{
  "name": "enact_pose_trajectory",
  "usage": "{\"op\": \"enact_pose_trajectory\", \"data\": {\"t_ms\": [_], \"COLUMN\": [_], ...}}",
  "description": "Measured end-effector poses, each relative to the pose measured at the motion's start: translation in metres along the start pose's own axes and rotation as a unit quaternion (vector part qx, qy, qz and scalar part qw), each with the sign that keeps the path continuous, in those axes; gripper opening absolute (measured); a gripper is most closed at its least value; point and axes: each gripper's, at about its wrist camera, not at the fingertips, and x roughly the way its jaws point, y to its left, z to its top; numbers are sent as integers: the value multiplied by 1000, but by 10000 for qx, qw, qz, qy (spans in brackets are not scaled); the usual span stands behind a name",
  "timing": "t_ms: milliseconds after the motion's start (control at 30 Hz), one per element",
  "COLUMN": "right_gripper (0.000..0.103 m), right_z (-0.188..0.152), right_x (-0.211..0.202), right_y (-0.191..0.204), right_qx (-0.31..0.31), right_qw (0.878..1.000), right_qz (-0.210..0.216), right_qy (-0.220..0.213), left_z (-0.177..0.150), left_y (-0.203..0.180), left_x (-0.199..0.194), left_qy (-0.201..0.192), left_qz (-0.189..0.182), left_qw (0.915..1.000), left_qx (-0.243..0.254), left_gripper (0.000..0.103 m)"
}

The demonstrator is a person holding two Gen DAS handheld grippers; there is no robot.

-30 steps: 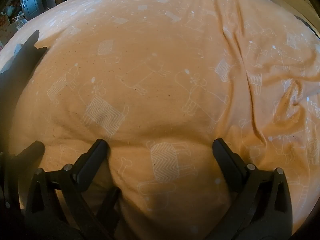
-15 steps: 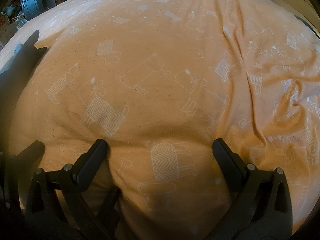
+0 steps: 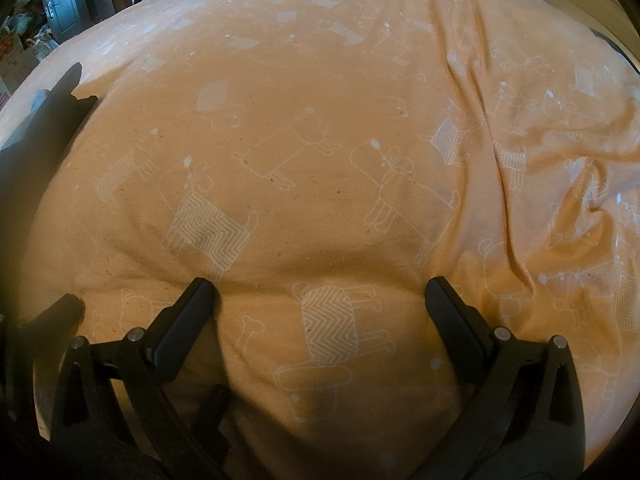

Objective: Fold small clothes

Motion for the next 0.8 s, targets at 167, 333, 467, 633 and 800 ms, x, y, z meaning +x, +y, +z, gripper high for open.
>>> {"op": "enact_pose_trajectory", "data": {"t_ms": [167, 333, 467, 633, 800], "right_gripper": [103, 103, 103, 103, 103], "right_z": [-2, -1, -1, 0, 1], "right_x": [0, 0, -1, 0, 1], "right_y": [2, 4, 5, 5, 5], "right_qx": [-23, -13, -9, -5, 14], "right_qw": [10000, 10000, 10000, 10000, 9999], "right_qz": [-36, -13, 12, 24, 69], "right_qy": [36, 8, 3, 51, 76], "left_z": [-3, -2, -1, 0, 2], "left_y": [3, 1, 0, 0, -2], "left_x": [0, 0, 0, 1, 1], "left_qy": [1, 6, 9, 8, 12], "left_qz": [-54, -50, -48, -39, -34], "left_qw": [10000, 10000, 10000, 10000, 10000], "left_qx": [-17, -22, -26, -27, -31], "left_gripper": [103, 103, 103, 103, 103]}}
